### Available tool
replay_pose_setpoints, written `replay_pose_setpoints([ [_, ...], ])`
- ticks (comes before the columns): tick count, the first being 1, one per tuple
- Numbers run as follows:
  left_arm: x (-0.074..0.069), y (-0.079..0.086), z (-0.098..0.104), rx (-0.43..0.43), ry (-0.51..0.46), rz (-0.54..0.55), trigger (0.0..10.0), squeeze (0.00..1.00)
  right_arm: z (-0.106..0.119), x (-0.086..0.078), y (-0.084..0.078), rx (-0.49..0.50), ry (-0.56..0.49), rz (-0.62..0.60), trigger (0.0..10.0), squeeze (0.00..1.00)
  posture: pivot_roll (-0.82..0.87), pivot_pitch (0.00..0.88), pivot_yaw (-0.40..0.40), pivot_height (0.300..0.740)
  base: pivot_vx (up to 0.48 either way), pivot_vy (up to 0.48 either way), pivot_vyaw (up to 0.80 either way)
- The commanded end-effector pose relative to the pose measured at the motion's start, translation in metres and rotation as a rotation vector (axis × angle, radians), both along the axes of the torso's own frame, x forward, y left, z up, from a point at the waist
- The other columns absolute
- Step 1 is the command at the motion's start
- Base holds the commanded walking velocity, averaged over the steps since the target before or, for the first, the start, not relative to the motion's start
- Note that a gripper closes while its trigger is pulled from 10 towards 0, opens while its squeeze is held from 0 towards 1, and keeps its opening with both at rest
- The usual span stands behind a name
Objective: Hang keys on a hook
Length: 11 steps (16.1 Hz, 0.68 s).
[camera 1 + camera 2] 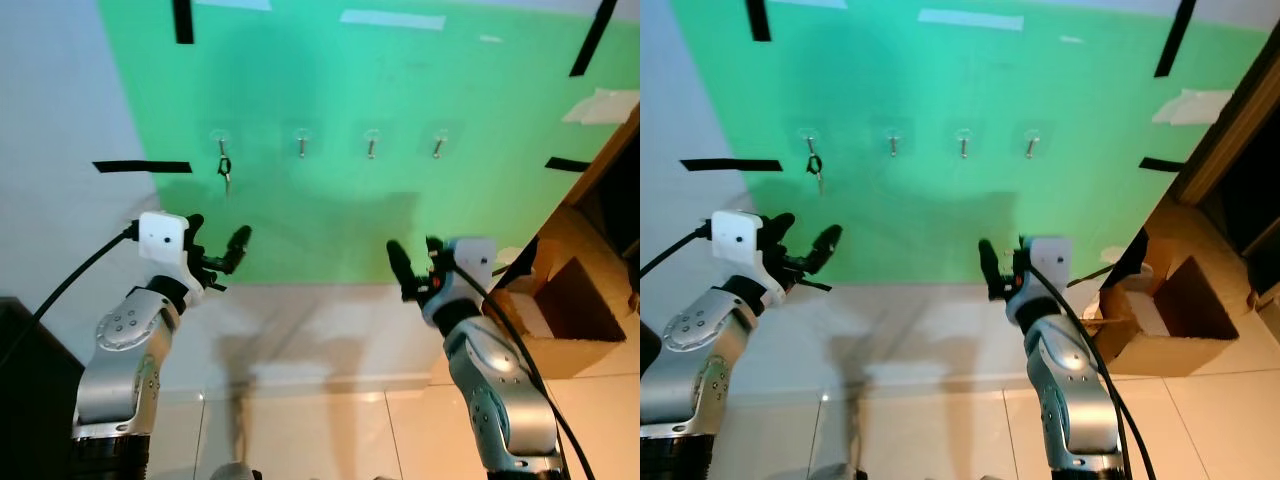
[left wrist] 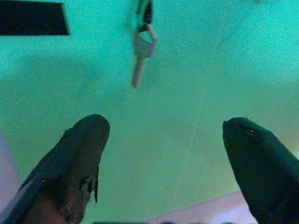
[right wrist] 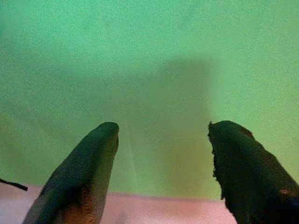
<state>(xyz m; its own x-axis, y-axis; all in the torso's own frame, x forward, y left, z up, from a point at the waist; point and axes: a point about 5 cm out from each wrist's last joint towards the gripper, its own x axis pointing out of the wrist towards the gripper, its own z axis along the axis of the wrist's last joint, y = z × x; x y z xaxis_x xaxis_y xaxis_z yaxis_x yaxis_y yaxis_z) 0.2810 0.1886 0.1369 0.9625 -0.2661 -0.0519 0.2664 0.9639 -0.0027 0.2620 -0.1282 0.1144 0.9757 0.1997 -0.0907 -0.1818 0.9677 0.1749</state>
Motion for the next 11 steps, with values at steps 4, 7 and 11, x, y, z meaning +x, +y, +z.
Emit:
replay_pose_setpoints([
  [4,0.002,-0.006,-0.002,0.025,0.022,-0.043,10.0,1.00,-0.009,-0.008,-0.001,0.044,0.061,-0.069,10.0,1.00,-0.05,0.000,0.076,0.740,0.000,0.000,0.60],
  [7,0.003,-0.006,-0.003,0.029,0.035,-0.057,10.0,0.98,-0.011,-0.012,0.001,0.059,0.068,-0.088,10.0,1.00,-0.06,0.000,0.106,0.740,0.000,0.000,0.80],
  [11,-0.002,-0.002,-0.013,0.069,0.071,-0.059,10.0,0.93,-0.012,-0.009,0.004,0.060,0.058,-0.060,10.0,1.00,-0.04,0.000,0.078,0.740,0.000,0.000,0.80],
])
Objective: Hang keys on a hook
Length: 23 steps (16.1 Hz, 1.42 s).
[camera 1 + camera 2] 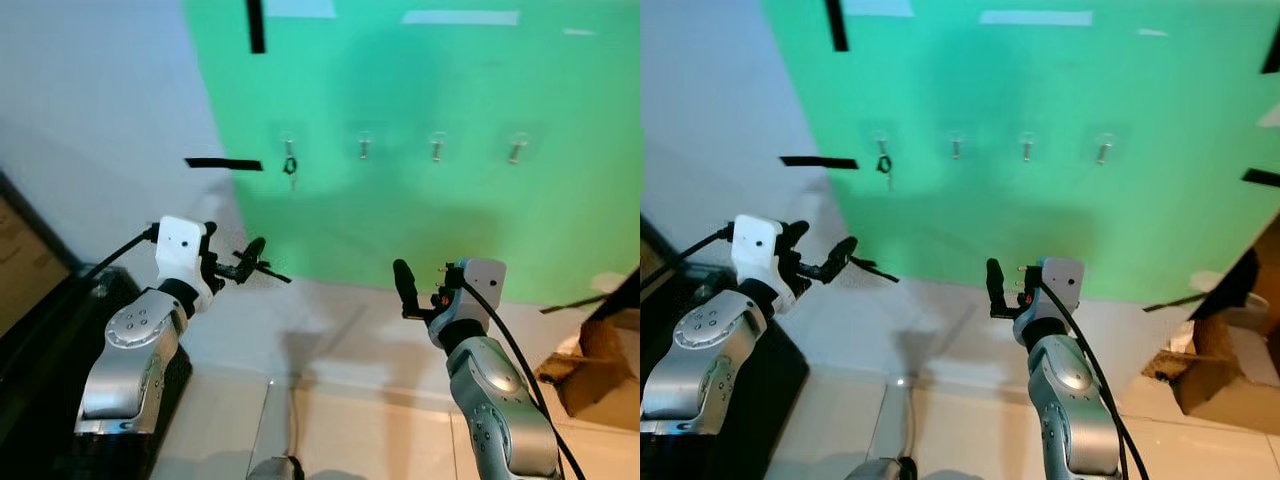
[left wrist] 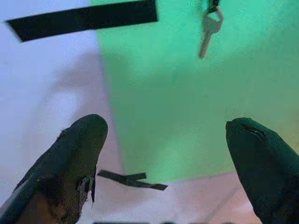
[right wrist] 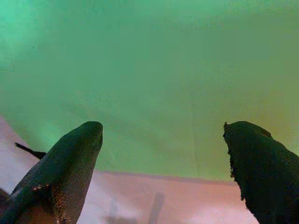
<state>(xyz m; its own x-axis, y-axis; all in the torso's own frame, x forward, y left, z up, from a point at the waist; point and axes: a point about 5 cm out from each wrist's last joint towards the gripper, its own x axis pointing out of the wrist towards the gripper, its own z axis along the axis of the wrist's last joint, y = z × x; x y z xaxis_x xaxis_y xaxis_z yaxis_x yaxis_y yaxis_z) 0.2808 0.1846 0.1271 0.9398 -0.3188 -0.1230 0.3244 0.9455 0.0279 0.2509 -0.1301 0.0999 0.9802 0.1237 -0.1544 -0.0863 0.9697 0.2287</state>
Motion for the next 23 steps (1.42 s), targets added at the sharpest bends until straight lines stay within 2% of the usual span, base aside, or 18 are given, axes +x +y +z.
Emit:
replay_pose_setpoints([
  [1,-0.004,0.003,-0.005,0.026,0.016,-0.001,10.0,0.92,0.006,0.003,0.007,0.022,-0.051,0.039,10.0,1.00,-0.04,0.000,0.070,0.740,0.000,0.000,0.80],
  [2,-0.006,0.003,-0.005,-0.004,0.016,0.005,10.0,0.87,0.008,0.005,0.007,0.009,-0.066,0.056,10.0,1.00,-0.03,0.000,0.056,0.740,0.000,0.000,0.61],
  [3,-0.006,0.005,-0.005,0.000,0.008,0.026,10.0,0.49,0.008,0.005,0.007,0.004,-0.061,0.057,10.0,1.00,-0.02,0.000,0.045,0.740,0.000,0.000,0.61],
  [5,-0.005,0.009,-0.005,0.007,-0.002,0.074,10.0,0.47,0.007,0.008,0.006,0.015,-0.036,0.049,10.0,1.00,-0.01,0.000,0.024,0.740,0.000,0.000,0.61],
  [7,-0.006,0.011,-0.007,-0.005,0.016,0.103,10.0,0.32,0.006,0.009,0.005,0.004,-0.022,0.057,10.0,1.00,-0.01,0.000,0.018,0.740,0.000,0.000,0.72],
  [10,-0.007,0.008,-0.007,0.000,0.017,0.087,10.0,0.11,0.006,0.010,0.003,0.005,-0.027,0.054,10.0,1.00,-0.01,0.000,0.013,0.740,0.000,0.000,0.76],
  [14,-0.009,0.000,-0.007,-0.048,0.058,0.026,10.0,0.11,0.007,0.011,0.001,0.004,-0.024,0.047,10.0,1.00,-0.03,0.000,0.023,0.740,0.000,0.000,0.75],
  [17,-0.008,-0.001,-0.004,-0.060,0.066,0.019,10.0,0.10,0.006,0.010,-0.001,0.008,-0.022,0.032,10.0,1.00,-0.03,0.000,0.031,0.740,0.000,0.000,0.76],
  [19,-0.003,0.005,0.000,-0.080,0.028,0.098,10.0,0.12,0.007,0.011,-0.001,0.013,-0.035,0.023,10.0,1.00,-0.03,0.000,0.029,0.740,0.000,0.000,0.76],
  [20,0.003,0.014,0.002,-0.001,-0.031,0.190,10.0,0.15,0.006,0.011,-0.003,0.028,-0.040,0.001,10.0,1.00,-0.03,0.000,0.027,0.740,0.000,0.000,0.72],
  [21,0.004,0.018,0.002,0.013,-0.029,0.218,10.0,0.15,0.006,0.011,-0.004,0.014,-0.041,-0.003,10.0,1.00,-0.02,0.000,0.023,0.740,0.000,0.000,0.80],
  [23,0.001,0.015,-0.003,0.037,0.045,0.192,10.0,0.11,0.007,0.013,-0.007,-0.022,-0.049,-0.002,10.0,1.00,-0.02,0.000,0.014,0.740,0.000,0.000,0.80],
])
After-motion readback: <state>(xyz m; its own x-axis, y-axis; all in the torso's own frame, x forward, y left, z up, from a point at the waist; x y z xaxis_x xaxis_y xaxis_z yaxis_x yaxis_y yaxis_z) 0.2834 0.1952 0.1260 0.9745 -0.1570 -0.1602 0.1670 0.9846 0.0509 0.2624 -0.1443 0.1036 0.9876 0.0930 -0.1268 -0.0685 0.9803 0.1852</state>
